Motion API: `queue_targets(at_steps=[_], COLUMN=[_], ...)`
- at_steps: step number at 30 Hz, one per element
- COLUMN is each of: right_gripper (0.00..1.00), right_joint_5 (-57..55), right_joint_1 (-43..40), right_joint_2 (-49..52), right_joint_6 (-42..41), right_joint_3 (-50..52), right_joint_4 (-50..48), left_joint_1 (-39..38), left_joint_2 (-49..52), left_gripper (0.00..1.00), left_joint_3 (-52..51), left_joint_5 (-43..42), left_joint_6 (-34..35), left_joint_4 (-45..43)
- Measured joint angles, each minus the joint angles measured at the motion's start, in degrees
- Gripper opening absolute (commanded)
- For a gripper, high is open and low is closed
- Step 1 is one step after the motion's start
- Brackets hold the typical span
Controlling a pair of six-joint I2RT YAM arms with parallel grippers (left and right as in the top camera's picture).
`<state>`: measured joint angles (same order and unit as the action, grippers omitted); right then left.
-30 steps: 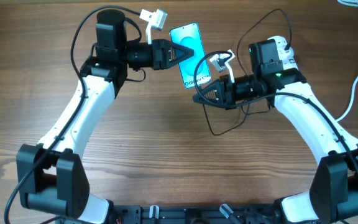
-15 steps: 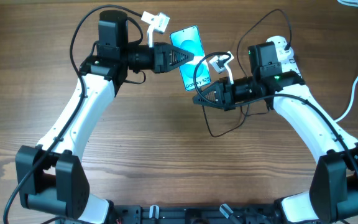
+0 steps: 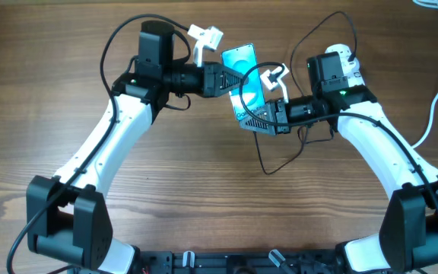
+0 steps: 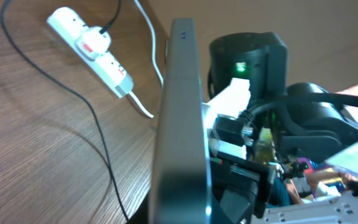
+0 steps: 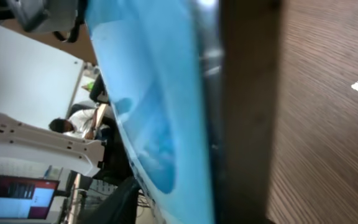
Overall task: Plug charger to phone and switch on socket
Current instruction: 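Lower the phone with the left gripper and lay it flat on the table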
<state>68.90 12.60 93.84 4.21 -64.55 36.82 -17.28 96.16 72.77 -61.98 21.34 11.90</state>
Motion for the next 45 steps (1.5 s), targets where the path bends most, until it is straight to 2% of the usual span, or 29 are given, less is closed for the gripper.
queue_targets(at_steps=[1,2,6,10,18,24,30,35,45], right_gripper=[0.60,0.78,0.91,0.97,0.99,0.99,1.00,0.99,0.99], right_joint_5=[-0.90,-2.58,-7.65,-16.81,-23.69,-25.53,-29.24,-32.04,-37.83], right_joint_1=[0.00,-0.04,-0.94,-3.17,-3.67,-3.72,-3.72,-3.72,-3.72], right_joint_2=[0.00,0.00,0.00,0.00,0.00,-0.13,-3.30,-5.99,-6.12], right_joint_6=[0.07,-0.07,-0.39,-2.75,-6.38,-8.04,-9.18,-9.62,-12.68], right_joint_3=[-0.09,-0.33,-0.63,-0.85,-1.29,-1.29,-1.33,-1.49,-1.51], right_joint_4=[-0.02,0.00,-1.90,-2.75,-2.84,-1.11,3.58,7.56,9.99], left_joint_1=[-0.02,0.04,1.68,3.67,3.74,2.51,-1.55,-3.41,-3.26], left_joint_2=[0.00,0.02,-0.02,0.09,2.40,11.47,20.11,23.06,24.33], left_gripper=[0.04,0.04,0.04,0.04,0.04,0.04,0.04,0.04,0.04], left_joint_3=[-0.09,-0.11,-0.37,-0.79,-0.85,-0.85,-0.90,-0.90,-0.74], left_joint_5=[0.55,0.92,1.73,2.47,3.82,6.95,13.18,18.45,19.02], left_joint_6=[0.44,0.68,1.75,1.84,1.68,2.10,3.37,4.55,7.98], left_joint_4=[0.22,0.87,9.16,11.04,11.26,9.20,2.19,0.68,-1.92])
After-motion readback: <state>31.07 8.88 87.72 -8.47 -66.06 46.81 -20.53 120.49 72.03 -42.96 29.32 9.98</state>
